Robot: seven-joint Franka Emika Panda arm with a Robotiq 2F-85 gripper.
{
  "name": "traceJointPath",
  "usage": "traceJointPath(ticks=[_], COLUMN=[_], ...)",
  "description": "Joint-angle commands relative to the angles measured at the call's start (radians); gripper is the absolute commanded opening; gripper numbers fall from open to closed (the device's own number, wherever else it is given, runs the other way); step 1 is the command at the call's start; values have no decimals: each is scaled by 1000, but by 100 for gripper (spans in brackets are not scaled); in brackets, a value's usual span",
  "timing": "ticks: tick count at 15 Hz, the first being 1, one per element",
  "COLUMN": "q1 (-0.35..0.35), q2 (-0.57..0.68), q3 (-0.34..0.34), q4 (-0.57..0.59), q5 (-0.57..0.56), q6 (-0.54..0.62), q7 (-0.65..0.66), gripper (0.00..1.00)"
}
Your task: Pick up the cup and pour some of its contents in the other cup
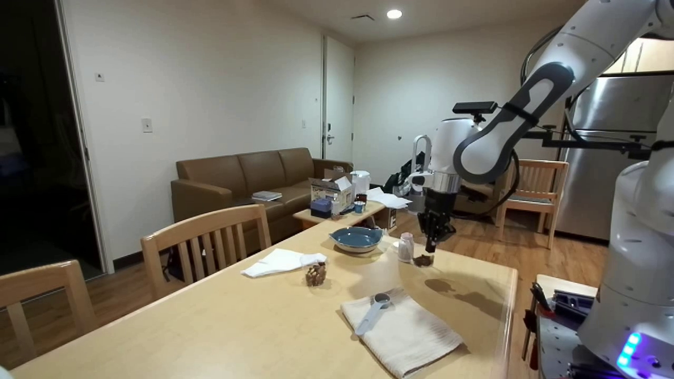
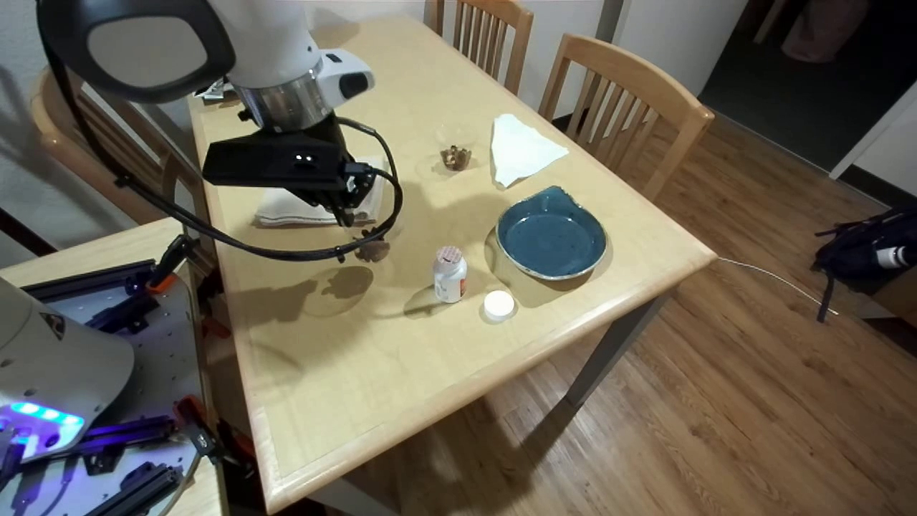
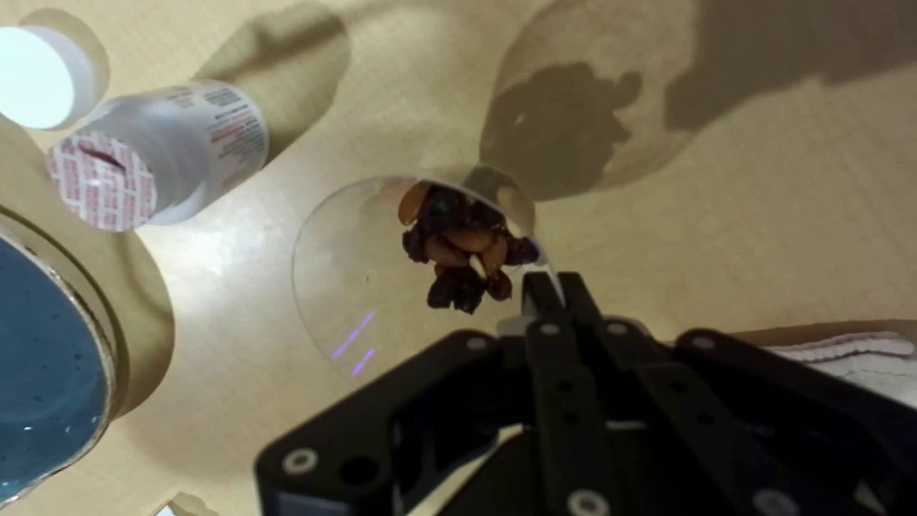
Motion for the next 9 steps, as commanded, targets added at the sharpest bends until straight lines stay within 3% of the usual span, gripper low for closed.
traceJointPath(ticks=[1,4,9], q1=[41,56,48], q2=[9,48,96], q3=[-37,-63,-76], q4=[0,-1,-4], q5=[48,90,128], q6=[-29,10,-53], q7=[-16,-47,-73], gripper=[5,4,4])
